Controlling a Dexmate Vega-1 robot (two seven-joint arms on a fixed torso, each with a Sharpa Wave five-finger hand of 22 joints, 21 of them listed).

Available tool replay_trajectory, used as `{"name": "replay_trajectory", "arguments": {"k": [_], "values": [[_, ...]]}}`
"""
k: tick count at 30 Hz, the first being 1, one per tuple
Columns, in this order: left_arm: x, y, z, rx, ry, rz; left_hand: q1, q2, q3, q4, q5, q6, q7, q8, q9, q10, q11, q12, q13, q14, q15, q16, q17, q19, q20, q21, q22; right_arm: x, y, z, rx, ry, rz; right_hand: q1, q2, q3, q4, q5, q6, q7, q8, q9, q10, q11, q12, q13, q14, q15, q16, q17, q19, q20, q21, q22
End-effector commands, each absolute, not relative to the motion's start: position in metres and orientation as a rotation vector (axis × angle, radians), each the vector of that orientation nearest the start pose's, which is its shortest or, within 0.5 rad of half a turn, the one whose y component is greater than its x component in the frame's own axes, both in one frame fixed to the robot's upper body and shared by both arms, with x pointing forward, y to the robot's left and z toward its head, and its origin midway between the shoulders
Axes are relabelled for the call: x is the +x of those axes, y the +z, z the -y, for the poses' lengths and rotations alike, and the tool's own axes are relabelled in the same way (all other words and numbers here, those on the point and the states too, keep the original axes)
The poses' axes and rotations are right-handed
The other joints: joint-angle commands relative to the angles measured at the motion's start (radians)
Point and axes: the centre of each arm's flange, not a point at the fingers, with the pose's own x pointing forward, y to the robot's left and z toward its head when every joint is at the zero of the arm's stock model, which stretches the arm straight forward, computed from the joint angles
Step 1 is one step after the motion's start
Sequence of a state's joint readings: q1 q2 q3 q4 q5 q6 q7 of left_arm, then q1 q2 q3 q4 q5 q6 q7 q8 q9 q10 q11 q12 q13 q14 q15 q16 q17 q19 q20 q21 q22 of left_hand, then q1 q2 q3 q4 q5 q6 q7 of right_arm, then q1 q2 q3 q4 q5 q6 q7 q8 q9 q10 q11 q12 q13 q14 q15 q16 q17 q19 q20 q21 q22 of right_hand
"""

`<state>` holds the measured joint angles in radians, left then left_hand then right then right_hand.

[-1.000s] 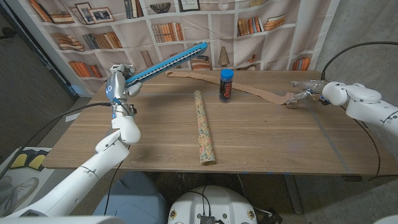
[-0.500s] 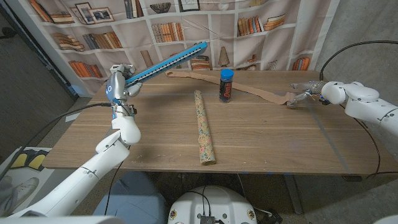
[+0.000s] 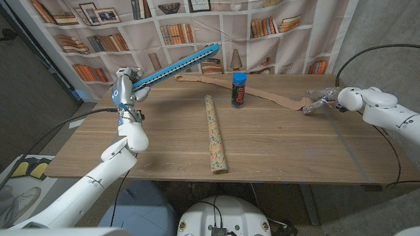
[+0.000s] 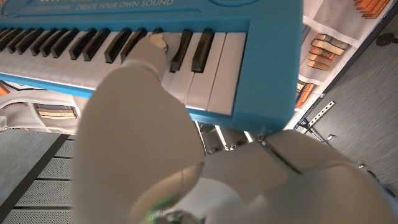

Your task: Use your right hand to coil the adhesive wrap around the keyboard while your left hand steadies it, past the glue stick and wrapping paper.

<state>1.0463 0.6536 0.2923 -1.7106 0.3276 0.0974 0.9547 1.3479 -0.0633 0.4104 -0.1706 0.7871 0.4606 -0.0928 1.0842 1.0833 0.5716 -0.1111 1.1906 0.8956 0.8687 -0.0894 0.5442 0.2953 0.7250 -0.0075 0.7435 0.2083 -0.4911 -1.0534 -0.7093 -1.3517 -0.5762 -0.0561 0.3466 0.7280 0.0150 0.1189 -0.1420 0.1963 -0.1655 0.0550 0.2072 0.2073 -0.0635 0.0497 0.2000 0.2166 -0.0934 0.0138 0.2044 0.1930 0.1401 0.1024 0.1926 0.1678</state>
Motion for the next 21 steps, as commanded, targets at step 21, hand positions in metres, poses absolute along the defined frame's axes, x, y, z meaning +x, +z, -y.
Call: {"name": "replay_trajectory", "arguments": {"k": [21], "values": [[0.5345, 0.0058, -0.3424, 0.704, 0.840, 0.920, -0.013, 0.040, 0.027, 0.024, 0.236, 0.005, -0.007, 0.015, -0.006, 0.020, -0.025, 0.282, 0.315, 0.307, -0.116, 0.324, 0.492, 0.205, -0.202, 0.501, 0.475, 0.6562, 0.0409, 0.4487, -1.789, -0.004, 0.002, 0.059, 0.028, 0.035, -0.013, -0.011, 0.019, 0.010, 0.014, 0.005, 0.048, 0.008, 0.027, 0.011, 0.045, -0.005, 0.020, 0.007, 0.015, -0.022, 0.001, 0.002]]}}
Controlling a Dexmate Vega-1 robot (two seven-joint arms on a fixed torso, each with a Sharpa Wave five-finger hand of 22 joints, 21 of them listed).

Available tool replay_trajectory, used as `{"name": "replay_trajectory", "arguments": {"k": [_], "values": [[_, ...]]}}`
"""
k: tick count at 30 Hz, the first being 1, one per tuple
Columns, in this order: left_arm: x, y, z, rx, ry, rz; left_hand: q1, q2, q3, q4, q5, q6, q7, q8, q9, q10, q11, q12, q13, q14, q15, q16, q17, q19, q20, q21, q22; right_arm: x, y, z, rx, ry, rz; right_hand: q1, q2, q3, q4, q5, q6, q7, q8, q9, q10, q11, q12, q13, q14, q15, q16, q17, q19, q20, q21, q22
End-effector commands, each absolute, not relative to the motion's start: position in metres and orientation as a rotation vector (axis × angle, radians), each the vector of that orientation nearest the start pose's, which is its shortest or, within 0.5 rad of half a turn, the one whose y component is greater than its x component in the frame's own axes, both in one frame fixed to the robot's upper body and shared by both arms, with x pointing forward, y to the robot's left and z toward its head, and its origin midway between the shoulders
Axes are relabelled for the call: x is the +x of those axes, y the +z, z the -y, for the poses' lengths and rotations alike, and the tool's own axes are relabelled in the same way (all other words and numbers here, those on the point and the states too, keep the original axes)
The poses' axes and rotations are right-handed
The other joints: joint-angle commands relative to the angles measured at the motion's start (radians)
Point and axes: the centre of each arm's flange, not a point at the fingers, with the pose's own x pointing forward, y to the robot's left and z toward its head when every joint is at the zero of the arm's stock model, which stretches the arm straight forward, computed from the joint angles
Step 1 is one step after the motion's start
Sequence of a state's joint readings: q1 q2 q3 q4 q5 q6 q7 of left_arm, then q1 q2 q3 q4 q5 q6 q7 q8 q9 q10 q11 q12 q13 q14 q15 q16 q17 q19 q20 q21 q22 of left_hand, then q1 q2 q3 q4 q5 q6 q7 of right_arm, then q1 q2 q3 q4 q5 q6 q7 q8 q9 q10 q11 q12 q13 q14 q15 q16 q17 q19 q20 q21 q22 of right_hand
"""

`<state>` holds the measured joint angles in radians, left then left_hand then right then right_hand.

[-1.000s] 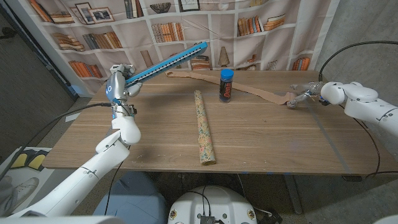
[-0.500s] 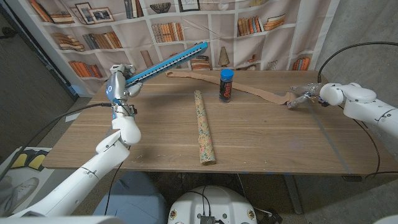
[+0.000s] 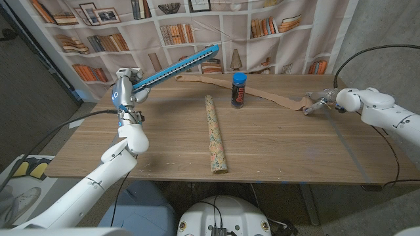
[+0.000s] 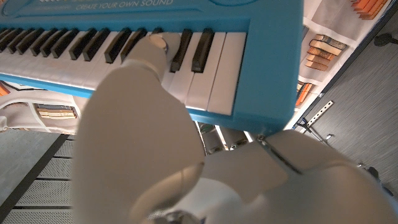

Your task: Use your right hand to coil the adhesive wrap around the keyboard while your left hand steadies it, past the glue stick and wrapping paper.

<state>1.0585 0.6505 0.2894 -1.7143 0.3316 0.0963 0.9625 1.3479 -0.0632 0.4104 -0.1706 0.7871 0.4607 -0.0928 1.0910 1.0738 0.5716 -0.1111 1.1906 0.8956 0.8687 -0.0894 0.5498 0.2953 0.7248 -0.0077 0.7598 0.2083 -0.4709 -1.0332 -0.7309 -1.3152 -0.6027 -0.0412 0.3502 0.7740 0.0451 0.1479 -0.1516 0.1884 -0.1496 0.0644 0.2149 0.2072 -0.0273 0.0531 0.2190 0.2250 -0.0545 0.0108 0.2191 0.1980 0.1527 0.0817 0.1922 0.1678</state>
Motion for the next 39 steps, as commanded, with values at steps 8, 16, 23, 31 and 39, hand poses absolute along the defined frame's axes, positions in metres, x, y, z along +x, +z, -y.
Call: {"name": "replay_trajectory", "arguments": {"k": [8, 16, 23, 31, 39], "values": [[0.5335, 0.0038, -0.3422, 0.700, 0.843, 0.914, -0.011, 0.038, 0.029, 0.022, 0.237, 0.008, -0.007, 0.006, -0.007, 0.025, -0.023, 0.270, 0.294, 0.307, -0.117, 0.317, 0.490, 0.205, -0.201, 0.485, 0.470, 0.6570, 0.0383, 0.4473, -1.795, 0.008, -0.008, 0.018, 0.007, 0.012, -0.001, -0.004, 0.010, -0.004, 0.008, 0.005, 0.029, -0.005, 0.015, 0.006, 0.011, -0.009, 0.007, 0.004, 0.008, -0.005, 0.002, 0.003], [0.5320, 0.0038, -0.3413, 0.697, 0.847, 0.915, -0.010, 0.039, 0.029, 0.022, 0.238, 0.009, -0.010, 0.011, -0.006, 0.024, -0.025, 0.278, 0.311, 0.310, -0.117, 0.319, 0.488, 0.208, -0.202, 0.485, 0.467, 0.6599, 0.0379, 0.4448, -1.800, 0.018, -0.009, 0.027, 0.011, 0.018, -0.002, -0.004, 0.046, 0.007, 0.020, 0.005, 0.052, -0.013, 0.025, 0.011, 0.021, -0.013, 0.010, 0.006, 0.026, -0.007, 0.007, 0.003], [0.5314, 0.0043, -0.3424, 0.697, 0.849, 0.915, -0.012, 0.038, 0.029, 0.023, 0.238, 0.008, -0.011, 0.015, -0.006, 0.026, -0.024, 0.273, 0.304, 0.311, -0.115, 0.319, 0.487, 0.210, -0.202, 0.484, 0.461, 0.6625, 0.0374, 0.4432, -1.804, 0.021, -0.014, 0.046, 0.025, 0.030, -0.005, 0.004, 0.081, -0.003, 0.032, 0.005, 0.069, -0.020, 0.033, 0.017, 0.030, -0.021, 0.012, 0.008, 0.038, -0.015, 0.008, 0.003], [0.5325, 0.0038, -0.3423, 0.698, 0.846, 0.916, -0.010, 0.039, 0.030, 0.021, 0.238, 0.006, -0.008, 0.015, -0.010, 0.024, -0.024, 0.272, 0.302, 0.310, -0.116, 0.319, 0.485, 0.209, -0.202, 0.484, 0.459, 0.6639, 0.0350, 0.4443, -1.792, 0.020, -0.014, 0.063, 0.039, 0.044, -0.005, 0.015, 0.106, -0.018, 0.041, 0.010, 0.089, -0.027, 0.044, 0.030, 0.067, -0.039, 0.025, 0.010, 0.067, -0.021, 0.014, 0.004], [0.5360, 0.0044, -0.3426, 0.698, 0.841, 0.917, -0.011, 0.037, 0.030, 0.021, 0.238, 0.006, -0.010, 0.020, -0.008, 0.024, -0.025, 0.275, 0.309, 0.310, -0.117, 0.320, 0.486, 0.209, -0.202, 0.486, 0.460, 0.6634, 0.0336, 0.4452, -1.773, 0.009, 0.011, 0.120, 0.058, 0.074, -0.013, 0.039, 0.129, -0.034, 0.049, 0.020, 0.095, -0.042, 0.054, 0.065, 0.171, -0.095, 0.069, 0.023, 0.198, -0.066, 0.045, 0.007]]}}
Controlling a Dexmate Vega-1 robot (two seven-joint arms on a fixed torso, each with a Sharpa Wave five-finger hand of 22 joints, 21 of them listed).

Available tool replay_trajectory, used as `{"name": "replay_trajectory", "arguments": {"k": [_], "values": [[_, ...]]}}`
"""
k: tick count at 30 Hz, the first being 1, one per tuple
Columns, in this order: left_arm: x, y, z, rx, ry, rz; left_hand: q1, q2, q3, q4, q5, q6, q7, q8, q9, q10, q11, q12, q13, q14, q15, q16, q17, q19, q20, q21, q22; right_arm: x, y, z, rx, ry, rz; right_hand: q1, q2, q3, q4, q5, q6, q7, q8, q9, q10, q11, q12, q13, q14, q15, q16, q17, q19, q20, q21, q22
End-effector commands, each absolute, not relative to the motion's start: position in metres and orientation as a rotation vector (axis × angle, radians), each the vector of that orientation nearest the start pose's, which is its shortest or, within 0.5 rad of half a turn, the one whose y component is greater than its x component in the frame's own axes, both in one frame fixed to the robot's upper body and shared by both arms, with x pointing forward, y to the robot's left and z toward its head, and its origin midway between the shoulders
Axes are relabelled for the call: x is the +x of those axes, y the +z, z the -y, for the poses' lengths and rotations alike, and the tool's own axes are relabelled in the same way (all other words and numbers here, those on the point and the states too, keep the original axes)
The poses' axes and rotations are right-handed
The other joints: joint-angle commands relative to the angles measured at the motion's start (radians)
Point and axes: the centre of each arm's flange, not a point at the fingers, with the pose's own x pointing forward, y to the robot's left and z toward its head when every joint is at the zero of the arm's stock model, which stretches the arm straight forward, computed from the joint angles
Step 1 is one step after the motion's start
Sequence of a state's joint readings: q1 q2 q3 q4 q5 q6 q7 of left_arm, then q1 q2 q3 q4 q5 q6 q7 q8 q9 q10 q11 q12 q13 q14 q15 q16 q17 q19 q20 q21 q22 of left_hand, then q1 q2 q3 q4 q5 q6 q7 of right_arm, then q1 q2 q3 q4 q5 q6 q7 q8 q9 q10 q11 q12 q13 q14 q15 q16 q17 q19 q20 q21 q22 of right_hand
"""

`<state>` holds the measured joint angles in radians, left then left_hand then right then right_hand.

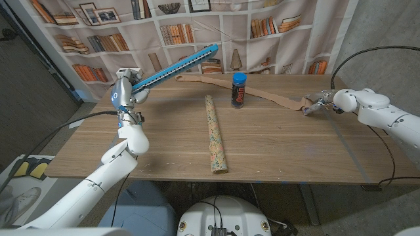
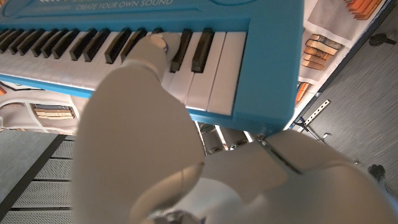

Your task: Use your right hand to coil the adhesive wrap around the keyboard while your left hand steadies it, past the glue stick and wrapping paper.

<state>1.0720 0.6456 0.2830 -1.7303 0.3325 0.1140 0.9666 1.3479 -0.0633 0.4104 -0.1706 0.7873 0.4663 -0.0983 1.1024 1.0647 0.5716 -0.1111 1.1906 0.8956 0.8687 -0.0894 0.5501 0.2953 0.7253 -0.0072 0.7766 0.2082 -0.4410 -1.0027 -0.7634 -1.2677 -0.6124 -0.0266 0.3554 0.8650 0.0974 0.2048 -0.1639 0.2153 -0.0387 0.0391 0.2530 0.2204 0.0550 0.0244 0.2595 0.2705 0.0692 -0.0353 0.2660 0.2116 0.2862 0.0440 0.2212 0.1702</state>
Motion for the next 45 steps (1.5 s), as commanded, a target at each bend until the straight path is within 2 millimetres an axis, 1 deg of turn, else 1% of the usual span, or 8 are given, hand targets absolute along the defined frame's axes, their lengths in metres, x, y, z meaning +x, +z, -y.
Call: {"name": "replay_trajectory", "arguments": {"k": [1, 4, 10, 15, 25, 32, 34, 45], "values": [[0.536, 0.004, -0.343, 0.699, 0.841, 0.917, -0.010, 0.038, 0.031, 0.022, 0.239, 0.000, -0.003, 0.007, -0.001, 0.023, -0.023, 0.277, 0.313, 0.310, -0.116, 0.319, 0.486, 0.208, -0.203, 0.468, 0.458, 0.663, 0.033, 0.445, -1.770, 0.009, 0.010, 0.037, 0.010, 0.021, 0.000, 0.015, 0.023, -0.014, 0.012, 0.009, 0.020, -0.021, 0.018, 0.026, 0.067, -0.062, 0.033, 0.014, 0.088, -0.037, 0.021, 0.004], [0.537, 0.004, -0.343, 0.699, 0.841, 0.917, -0.012, 0.037, 0.030, 0.022, 0.238, -0.003, -0.005, 0.012, 0.005, 0.024, -0.024, 0.276, 0.310, 0.310, -0.117, 0.318, 0.484, 0.210, -0.204, 0.469, 0.456, 0.663, 0.033, 0.445, -1.767, 0.005, 0.018, 0.060, 0.019, 0.031, -0.001, 0.021, 0.044, -0.030, 0.020, 0.012, 0.045, -0.037, 0.030, 0.040, 0.097, -0.091, 0.052, 0.025, 0.129, -0.059, 0.028, 0.005], [0.537, 0.004, -0.343, 0.696, 0.841, 0.918, -0.014, 0.037, 0.031, 0.024, 0.239, 0.001, -0.004, 0.009, -0.005, 0.022, -0.026, 0.281, 0.317, 0.309, -0.114, 0.319, 0.485, 0.209, -0.202, 0.471, 0.458, 0.662, 0.033, 0.445, -1.764, -0.014, 0.029, 0.077, 0.028, 0.036, 0.004, 0.024, 0.081, -0.044, 0.033, 0.017, 0.085, -0.049, 0.053, 0.060, 0.141, -0.113, 0.087, 0.047, 0.166, -0.063, 0.032, 0.007], [0.536, 0.004, -0.343, 0.692, 0.843, 0.918, -0.013, 0.037, 0.032, 0.023, 0.240, 0.000, -0.006, 0.011, -0.005, 0.025, -0.026, 0.276, 0.308, 0.311, -0.115, 0.321, 0.485, 0.206, -0.201, 0.471, 0.459, 0.659, 0.035, 0.446, -1.740, -0.036, 0.060, 0.095, 0.039, 0.041, 0.006, 0.024, 0.110, -0.063, 0.041, 0.023, 0.118, -0.071, 0.077, 0.083, 0.194, -0.144, 0.130, 0.078, 0.202, -0.076, 0.040, 0.011], [0.537, 0.005, -0.342, 0.690, 0.839, 0.924, -0.013, 0.037, 0.031, 0.023, 0.239, 0.000, -0.009, 0.014, -0.008, 0.024, -0.027, 0.282, 0.316, 0.311, -0.115, 0.321, 0.483, 0.207, -0.202, 0.474, 0.458, 0.648, 0.042, 0.443, -1.684, -0.069, 0.135, 0.090, 0.026, 0.025, 0.013, 0.015, 0.151, -0.057, 0.049, 0.030, 0.179, -0.070, 0.120, 0.112, 0.236, -0.155, 0.177, 0.120, 0.245, -0.069, 0.052, 0.015], [0.537, 0.007, -0.342, 0.691, 0.838, 0.931, -0.011, 0.037, 0.032, 0.021, 0.238, -0.003, -0.009, 0.015, -0.008, 0.022, -0.025, 0.286, 0.318, 0.312, -0.117, 0.321, 0.482, 0.206, -0.203, 0.471, 0.452, 0.637, 0.058, 0.439, -1.644, -0.102, 0.196, 0.084, 0.021, 0.016, 0.016, 0.012, 0.158, -0.048, 0.048, 0.033, 0.200, -0.069, 0.137, 0.122, 0.254, -0.160, 0.196, 0.137, 0.257, -0.065, 0.055, 0.017], [0.537, 0.007, -0.342, 0.688, 0.838, 0.934, -0.012, 0.037, 0.032, 0.022, 0.239, -0.005, -0.011, 0.019, -0.002, 0.026, -0.026, 0.277, 0.301, 0.312, -0.117, 0.321, 0.482, 0.203, -0.201, 0.474, 0.457, 0.635, 0.062, 0.439, -1.625, -0.111, 0.208, 0.085, 0.021, 0.014, 0.016, 0.011, 0.163, -0.046, 0.048, 0.035, 0.209, -0.072, 0.146, 0.128, 0.264, -0.162, 0.206, 0.146, 0.273, -0.067, 0.062, 0.019], [0.538, 0.006, -0.341, 0.684, 0.838, 0.935, -0.014, 0.037, 0.033, 0.023, 0.239, -0.006, -0.010, 0.020, -0.004, 0.021, -0.027, 0.289, 0.318, 0.311, -0.117, 0.322, 0.483, 0.205, -0.202, 0.476, 0.457, 0.625, 0.084, 0.441, -1.503, -0.135, 0.277, 0.090, 0.021, 0.011, 0.014, 0.009, 0.177, -0.039, 0.048, 0.038, 0.224, -0.077, 0.163, 0.141, 0.271, -0.162, 0.220, 0.162, 0.276, -0.061, 0.066, 0.025]]}}
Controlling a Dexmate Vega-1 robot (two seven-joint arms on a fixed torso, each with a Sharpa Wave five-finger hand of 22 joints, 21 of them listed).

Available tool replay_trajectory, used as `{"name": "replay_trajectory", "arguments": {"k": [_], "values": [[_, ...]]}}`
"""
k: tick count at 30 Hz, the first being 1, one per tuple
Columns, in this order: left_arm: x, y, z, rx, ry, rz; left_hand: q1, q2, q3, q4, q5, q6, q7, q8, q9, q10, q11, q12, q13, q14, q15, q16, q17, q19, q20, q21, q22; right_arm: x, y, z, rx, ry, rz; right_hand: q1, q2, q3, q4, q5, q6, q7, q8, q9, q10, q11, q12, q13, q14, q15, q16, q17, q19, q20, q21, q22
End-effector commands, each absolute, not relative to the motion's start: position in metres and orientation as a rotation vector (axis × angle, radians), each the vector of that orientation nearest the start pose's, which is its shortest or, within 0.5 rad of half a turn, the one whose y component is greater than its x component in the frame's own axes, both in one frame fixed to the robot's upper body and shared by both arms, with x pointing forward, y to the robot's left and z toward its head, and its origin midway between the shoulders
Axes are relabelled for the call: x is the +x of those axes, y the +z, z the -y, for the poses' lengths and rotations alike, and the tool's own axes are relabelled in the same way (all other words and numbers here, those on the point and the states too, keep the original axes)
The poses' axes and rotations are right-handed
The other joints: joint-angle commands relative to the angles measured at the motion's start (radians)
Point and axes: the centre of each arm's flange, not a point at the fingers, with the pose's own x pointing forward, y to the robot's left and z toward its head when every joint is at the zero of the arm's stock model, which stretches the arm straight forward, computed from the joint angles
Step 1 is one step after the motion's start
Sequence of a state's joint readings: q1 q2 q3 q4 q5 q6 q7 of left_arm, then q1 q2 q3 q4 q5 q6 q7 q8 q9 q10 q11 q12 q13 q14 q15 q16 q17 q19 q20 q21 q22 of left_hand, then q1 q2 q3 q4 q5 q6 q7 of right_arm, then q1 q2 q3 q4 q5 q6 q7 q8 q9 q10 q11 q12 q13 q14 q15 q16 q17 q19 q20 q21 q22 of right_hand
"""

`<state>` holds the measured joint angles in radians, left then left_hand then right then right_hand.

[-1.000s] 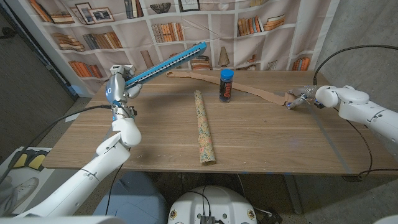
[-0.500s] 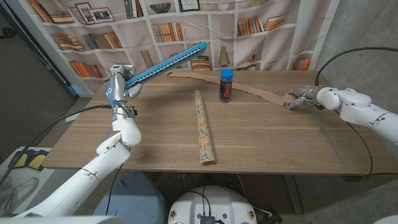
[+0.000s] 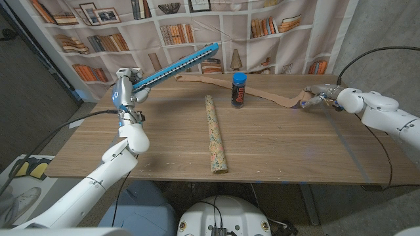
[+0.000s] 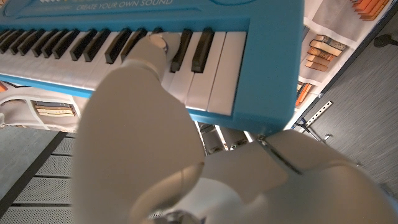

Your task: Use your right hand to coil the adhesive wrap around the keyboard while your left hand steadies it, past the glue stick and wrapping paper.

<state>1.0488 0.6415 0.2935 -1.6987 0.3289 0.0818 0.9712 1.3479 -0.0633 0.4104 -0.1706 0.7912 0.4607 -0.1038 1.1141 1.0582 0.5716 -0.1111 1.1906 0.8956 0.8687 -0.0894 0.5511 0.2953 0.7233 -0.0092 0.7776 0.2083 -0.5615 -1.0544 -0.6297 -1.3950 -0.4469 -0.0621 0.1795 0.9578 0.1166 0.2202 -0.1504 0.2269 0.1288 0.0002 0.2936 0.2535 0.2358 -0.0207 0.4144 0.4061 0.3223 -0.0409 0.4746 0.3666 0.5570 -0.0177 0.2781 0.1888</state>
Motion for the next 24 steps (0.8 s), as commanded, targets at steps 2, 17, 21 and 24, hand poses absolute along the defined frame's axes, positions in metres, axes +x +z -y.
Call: {"name": "replay_trajectory", "arguments": {"k": [2, 17, 21, 24], "values": [[0.538, 0.005, -0.341, 0.682, 0.838, 0.936, -0.014, 0.038, 0.033, 0.024, 0.235, 0.000, -0.005, 0.010, 0.003, 0.021, -0.028, 0.290, 0.318, 0.312, -0.116, 0.322, 0.483, 0.205, -0.199, 0.473, 0.454, 0.625, 0.087, 0.443, -1.480, -0.137, 0.286, -0.002, 0.003, -0.005, 0.001, -0.003, 0.012, 0.003, 0.008, 0.006, 0.048, -0.030, 0.013, 0.008, 0.022, -0.155, 0.016, 0.011, 0.007, 0.001, 0.011, 0.007], [0.541, -0.002, -0.333, 0.646, 0.833, 0.920, -0.012, 0.038, 0.033, 0.022, 0.233, -0.008, -0.005, 0.010, -0.001, 0.023, -0.027, 0.272, 0.295, 0.307, -0.116, 0.321, 0.483, 0.204, -0.201, 0.475, 0.452, 0.618, 0.120, 0.443, -1.303, -0.154, 0.402, -0.016, -0.008, -0.022, 0.008, -0.007, 0.038, 0.011, 0.011, 0.012, 0.071, -0.022, 0.037, 0.025, 0.048, -0.150, 0.044, 0.037, 0.024, 0.013, 0.025, 0.014], [0.543, -0.003, -0.327, 0.647, 0.809, 0.922, -0.012, 0.039, 0.034, 0.022, 0.233, -0.009, -0.004, 0.010, -0.003, 0.019, -0.029, 0.275, 0.305, 0.308, -0.116, 0.323, 0.485, 0.200, -0.201, 0.473, 0.450, 0.618, 0.126, 0.437, -1.313, -0.144, 0.425, -0.017, -0.008, -0.024, 0.008, -0.008, 0.045, 0.010, 0.012, 0.013, 0.075, -0.025, 0.041, 0.028, 0.048, -0.149, 0.048, 0.043, 0.026, 0.012, 0.027, 0.015], [0.544, -0.002, -0.326, 0.646, 0.802, 0.925, -0.012, 0.040, 0.033, 0.022, 0.231, -0.011, -0.004, 0.011, -0.003, 0.022, -0.027, 0.267, 0.295, 0.306, -0.118, 0.320, 0.481, 0.200, -0.201, 0.476, 0.453, 0.618, 0.131, 0.434, -1.302, -0.138, 0.446, -0.016, -0.010, -0.025, 0.007, -0.008, 0.048, 0.010, 0.013, 0.013, 0.080, -0.026, 0.045, 0.030, 0.048, -0.149, 0.050, 0.045, 0.025, 0.013, 0.027, 0.016]]}}
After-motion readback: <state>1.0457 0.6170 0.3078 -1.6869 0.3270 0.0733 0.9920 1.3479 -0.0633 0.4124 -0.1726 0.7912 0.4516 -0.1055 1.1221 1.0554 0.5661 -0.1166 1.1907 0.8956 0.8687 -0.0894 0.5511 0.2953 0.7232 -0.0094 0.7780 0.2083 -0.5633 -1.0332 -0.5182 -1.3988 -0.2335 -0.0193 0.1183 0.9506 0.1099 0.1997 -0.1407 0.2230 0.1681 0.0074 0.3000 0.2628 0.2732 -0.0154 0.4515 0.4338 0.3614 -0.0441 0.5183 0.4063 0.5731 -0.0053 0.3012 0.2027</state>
